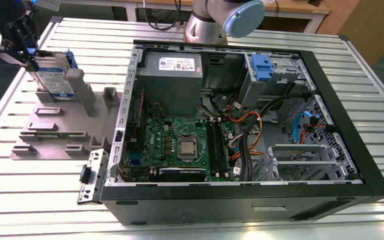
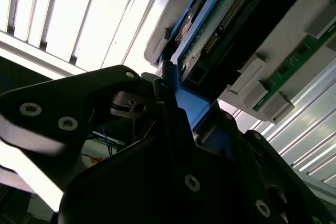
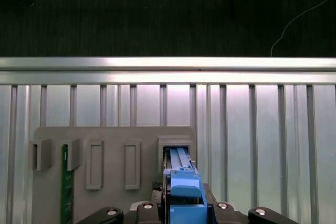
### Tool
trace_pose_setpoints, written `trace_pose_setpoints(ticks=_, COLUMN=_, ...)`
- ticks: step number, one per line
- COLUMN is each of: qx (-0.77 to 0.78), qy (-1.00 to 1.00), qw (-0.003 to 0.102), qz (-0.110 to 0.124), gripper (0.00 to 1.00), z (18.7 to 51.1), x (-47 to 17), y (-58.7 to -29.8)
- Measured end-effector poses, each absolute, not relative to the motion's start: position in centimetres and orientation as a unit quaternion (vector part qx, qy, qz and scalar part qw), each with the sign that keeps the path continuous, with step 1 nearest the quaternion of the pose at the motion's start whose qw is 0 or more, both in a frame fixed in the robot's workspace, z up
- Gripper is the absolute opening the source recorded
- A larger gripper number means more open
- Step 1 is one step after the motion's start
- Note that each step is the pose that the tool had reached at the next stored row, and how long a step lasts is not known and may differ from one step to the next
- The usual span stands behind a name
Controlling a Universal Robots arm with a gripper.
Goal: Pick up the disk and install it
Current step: 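Pick up the disk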
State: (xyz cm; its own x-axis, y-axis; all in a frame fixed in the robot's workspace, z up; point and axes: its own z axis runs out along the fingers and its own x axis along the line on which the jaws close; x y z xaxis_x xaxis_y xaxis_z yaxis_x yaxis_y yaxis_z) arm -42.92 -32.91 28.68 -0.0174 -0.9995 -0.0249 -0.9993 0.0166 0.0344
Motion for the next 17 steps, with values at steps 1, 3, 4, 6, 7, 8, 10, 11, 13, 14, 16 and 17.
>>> trace_pose_setpoints(ticks=1, qx=0.701, qy=-0.713, qw=0.003, qz=-0.021, gripper=0.37, z=28.67, x=-42.92, y=-32.91)
trace_pose_setpoints(ticks=3, qx=0.701, qy=-0.713, qw=0.003, qz=-0.021, gripper=0.37, z=28.67, x=-42.92, y=-32.91)
trace_pose_setpoints(ticks=4, qx=0.701, qy=-0.713, qw=0.003, qz=-0.021, gripper=0.37, z=28.67, x=-42.91, y=-32.91)
trace_pose_setpoints(ticks=6, qx=0.701, qy=-0.713, qw=0.003, qz=-0.021, gripper=0.37, z=28.70, x=-42.91, y=-32.91)
trace_pose_setpoints(ticks=7, qx=0.701, qy=-0.713, qw=0.003, qz=-0.021, gripper=0.37, z=28.71, x=-42.91, y=-32.91)
trace_pose_setpoints(ticks=8, qx=0.701, qy=-0.713, qw=0.003, qz=-0.021, gripper=0.37, z=28.73, x=-42.92, y=-32.91)
trace_pose_setpoints(ticks=10, qx=0.701, qy=-0.713, qw=0.003, qz=-0.021, gripper=0.37, z=28.75, x=-42.91, y=-32.91)
trace_pose_setpoints(ticks=11, qx=0.701, qy=-0.713, qw=0.003, qz=-0.021, gripper=0.37, z=28.78, x=-42.92, y=-32.90)
trace_pose_setpoints(ticks=13, qx=0.701, qy=-0.713, qw=0.003, qz=-0.021, gripper=0.37, z=28.84, x=-42.92, y=-32.91)
trace_pose_setpoints(ticks=14, qx=0.701, qy=-0.713, qw=0.003, qz=-0.021, gripper=0.37, z=28.86, x=-42.92, y=-32.91)
trace_pose_setpoints(ticks=16, qx=0.701, qy=-0.713, qw=0.003, qz=-0.021, gripper=0.37, z=29.00, x=-42.92, y=-32.91)
trace_pose_setpoints(ticks=17, qx=0.701, qy=-0.713, qw=0.003, qz=-0.021, gripper=0.37, z=29.05, x=-42.91, y=-32.91)
